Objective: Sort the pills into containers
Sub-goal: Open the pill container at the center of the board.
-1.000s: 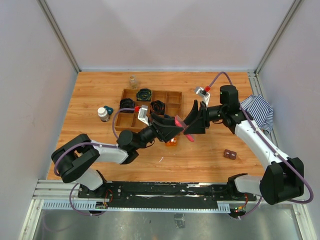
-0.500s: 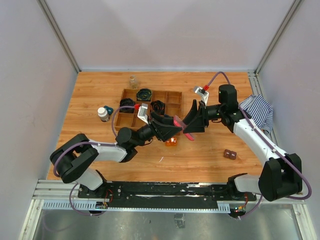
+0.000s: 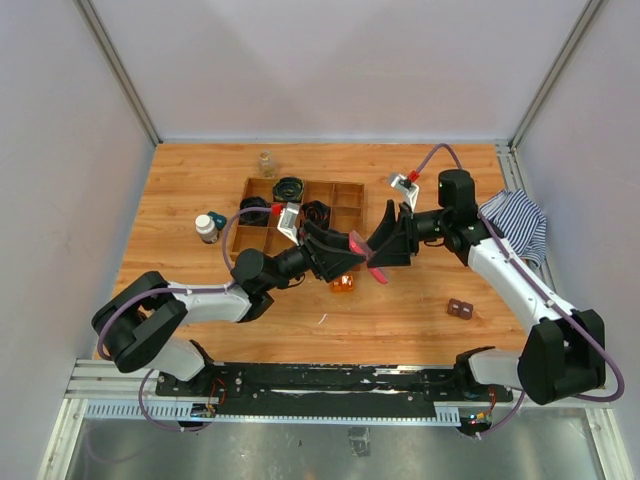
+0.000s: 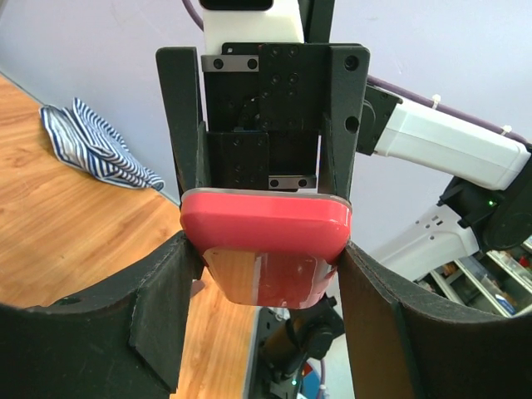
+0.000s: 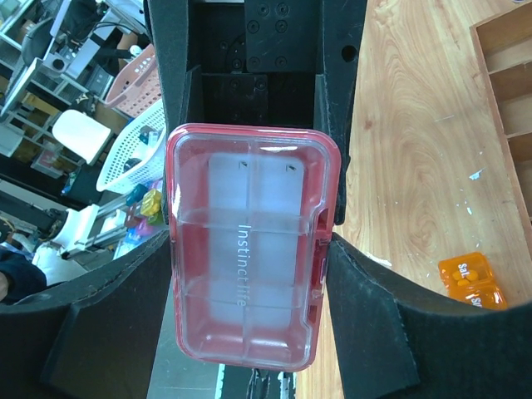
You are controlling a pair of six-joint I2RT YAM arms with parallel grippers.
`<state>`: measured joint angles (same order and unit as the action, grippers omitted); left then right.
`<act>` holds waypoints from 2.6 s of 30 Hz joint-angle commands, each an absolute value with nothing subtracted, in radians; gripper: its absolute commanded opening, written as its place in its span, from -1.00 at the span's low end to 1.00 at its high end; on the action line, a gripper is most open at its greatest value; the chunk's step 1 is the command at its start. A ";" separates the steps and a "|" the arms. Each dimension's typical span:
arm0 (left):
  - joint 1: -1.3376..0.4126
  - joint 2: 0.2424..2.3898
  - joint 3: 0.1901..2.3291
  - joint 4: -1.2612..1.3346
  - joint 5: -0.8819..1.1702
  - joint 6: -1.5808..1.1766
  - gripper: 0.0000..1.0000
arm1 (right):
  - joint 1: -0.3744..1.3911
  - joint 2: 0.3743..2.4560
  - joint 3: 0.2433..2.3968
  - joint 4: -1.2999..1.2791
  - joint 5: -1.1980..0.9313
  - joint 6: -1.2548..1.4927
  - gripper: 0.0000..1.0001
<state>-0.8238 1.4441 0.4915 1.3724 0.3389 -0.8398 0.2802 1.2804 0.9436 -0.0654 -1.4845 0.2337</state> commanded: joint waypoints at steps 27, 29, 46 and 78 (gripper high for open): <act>-0.811 1.400 0.523 1.330 0.257 -0.872 -0.99 | 0.335 1.254 1.052 -0.459 -1.383 -0.120 0.45; -0.811 1.396 0.525 1.317 0.255 -0.865 -0.99 | 0.334 1.253 1.053 -0.459 -1.378 -0.117 0.39; -0.839 1.449 0.500 1.544 0.203 -0.956 -0.20 | 0.333 1.263 0.974 -0.170 -1.466 0.167 -0.82; -0.905 1.390 0.523 1.412 0.037 -0.825 0.49 | 0.334 1.260 0.966 -0.161 -1.457 0.173 -0.84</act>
<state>-0.8928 1.4162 0.4881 1.4101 0.0635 -0.8597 0.3183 1.2629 0.9710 -0.1581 -1.4361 0.1730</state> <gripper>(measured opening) 0.761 0.687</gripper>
